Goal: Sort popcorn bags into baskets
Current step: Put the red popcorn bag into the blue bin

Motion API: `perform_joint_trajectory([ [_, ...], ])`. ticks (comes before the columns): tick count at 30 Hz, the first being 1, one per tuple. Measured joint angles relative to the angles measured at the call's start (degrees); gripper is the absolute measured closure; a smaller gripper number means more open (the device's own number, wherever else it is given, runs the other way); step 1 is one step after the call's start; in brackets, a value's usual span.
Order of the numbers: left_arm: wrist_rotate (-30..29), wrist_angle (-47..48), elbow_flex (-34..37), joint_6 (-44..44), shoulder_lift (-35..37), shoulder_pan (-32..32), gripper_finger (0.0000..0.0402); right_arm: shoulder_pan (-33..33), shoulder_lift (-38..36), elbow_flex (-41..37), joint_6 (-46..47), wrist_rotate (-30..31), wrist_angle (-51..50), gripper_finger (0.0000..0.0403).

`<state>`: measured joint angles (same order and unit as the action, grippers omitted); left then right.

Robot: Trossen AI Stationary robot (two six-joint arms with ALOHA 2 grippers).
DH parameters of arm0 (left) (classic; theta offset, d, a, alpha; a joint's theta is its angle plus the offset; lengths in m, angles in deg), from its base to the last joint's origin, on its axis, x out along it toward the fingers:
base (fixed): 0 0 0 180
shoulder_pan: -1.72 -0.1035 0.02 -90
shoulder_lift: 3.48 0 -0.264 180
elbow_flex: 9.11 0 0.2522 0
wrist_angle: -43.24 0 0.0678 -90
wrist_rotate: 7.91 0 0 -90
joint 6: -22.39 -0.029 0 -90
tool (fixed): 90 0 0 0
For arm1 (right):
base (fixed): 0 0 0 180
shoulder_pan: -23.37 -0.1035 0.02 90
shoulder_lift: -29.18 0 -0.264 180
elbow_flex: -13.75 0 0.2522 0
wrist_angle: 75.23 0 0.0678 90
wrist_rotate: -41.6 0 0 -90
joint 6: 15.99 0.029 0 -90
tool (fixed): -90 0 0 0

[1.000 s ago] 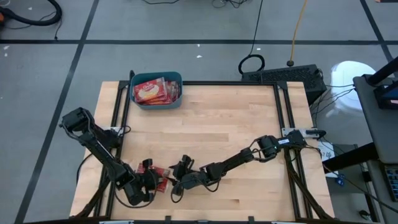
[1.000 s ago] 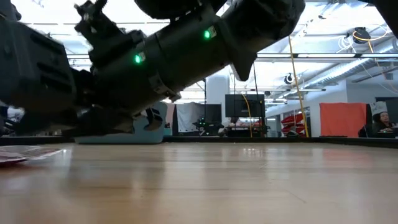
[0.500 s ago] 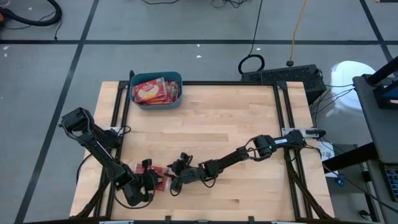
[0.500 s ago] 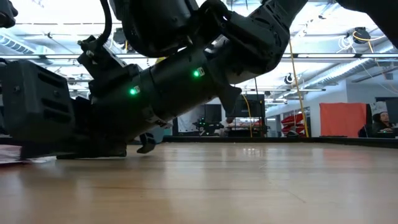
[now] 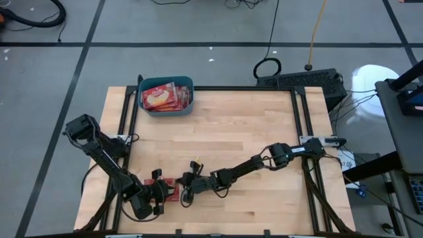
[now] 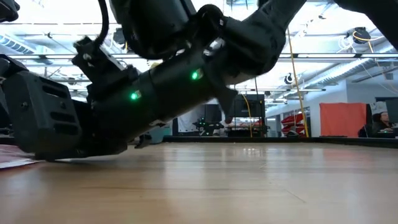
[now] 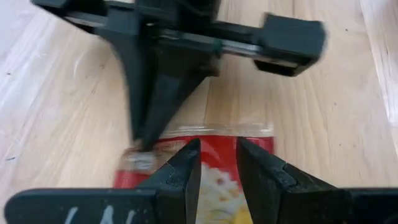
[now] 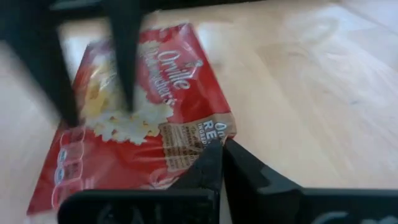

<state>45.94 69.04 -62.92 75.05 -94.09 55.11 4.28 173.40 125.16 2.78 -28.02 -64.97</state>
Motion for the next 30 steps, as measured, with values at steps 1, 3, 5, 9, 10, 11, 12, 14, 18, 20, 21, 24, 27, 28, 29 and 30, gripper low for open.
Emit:
perform_joint_trajectory([
  [1,-0.3,0.0,0.0,0.1,0.0,0.0,0.0293,-0.2,-0.5,0.0,-1.3,-0.3,-0.6,0.04],
  [3,-1.3,-0.2,0.0,0.4,0.0,0.0,0.0293,-0.8,-1.5,-0.1,-3.5,-0.9,-1.5,0.04],
  [5,-3.0,-0.5,0.0,0.8,0.0,0.0,0.0293,-1.2,-2.7,-0.2,-5.5,-1.2,-3.2,0.0402],
  [9,-6.2,-1.8,0.0,0.2,0.2,0.0,0.0293,-1.8,-4.8,-0.2,-9.0,-0.5,-6.0,0.0402],
  [10,-7.0,-2.6,0.0,-0.5,0.3,0.0,0.0293,-1.8,-5.2,-0.2,-9.9,-0.2,-6.0,0.0402],
  [11,-7.8,-3.3,0.0,-1.6,0.3,0.0,0.0293,-1.8,-5.7,-0.2,-10.9,0.3,-6.2,0.0402],
  [12,-8.9,-3.6,0.0,-3.0,0.4,0.0,0.0293,-1.9,-6.3,-0.2,-12.1,1.1,-7.0,0.0402],
  [14,-10.7,-4.0,0.0,-5.6,0.6,-0.2,0.0293,-1.9,-7.2,-0.2,-14.0,2.5,-7.9,0.0403],
  [18,-13.3,-3.7,0.0,-7.7,2.1,-1.3,0.0293,-1.6,-9.9,-0.2,-18.1,3.5,-10.1,0.0403],
  [20,-13.5,-2.4,0.0,-8.3,4.1,-2.1,0.0293,-1.5,-11.5,-0.2,-20.1,4.1,-11.6,0.0403],
  [21,-13.5,-1.5,0.0,-9.0,5.3,-2.5,0.0293,-1.5,-12.0,-0.2,-21.1,4.4,-12.3,0.0403],
  [24,-13.5,0.3,0.0,-11.3,9.0,-3.3,0.0293,-1.6,-14.0,-0.2,-23.0,6.5,-15.3,0.0403],
  [27,-14.0,0.2,0.0,-15.2,12.8,-3.2,0.0293,-1.6,-15.6,-0.2,-24.2,6.6,-18.7,0.0403],
  [28,-14.0,0.3,0.0,-16.4,13.9,-3.1,0.0293,-1.6,-16.1,-0.5,-24.2,6.6,-19.5,0.0403],
  [29,-14.2,0.3,0.0,-17.1,14.8,-3.1,0.0293,-1.6,-16.5,-0.9,-24.2,6.7,-20.1,0.0403],
  [30,-14.3,0.3,0.0,-17.3,15.8,-3.2,0.0293,-1.6,-16.9,-1.4,-24.2,6.7,-20.4,0.0403],
])
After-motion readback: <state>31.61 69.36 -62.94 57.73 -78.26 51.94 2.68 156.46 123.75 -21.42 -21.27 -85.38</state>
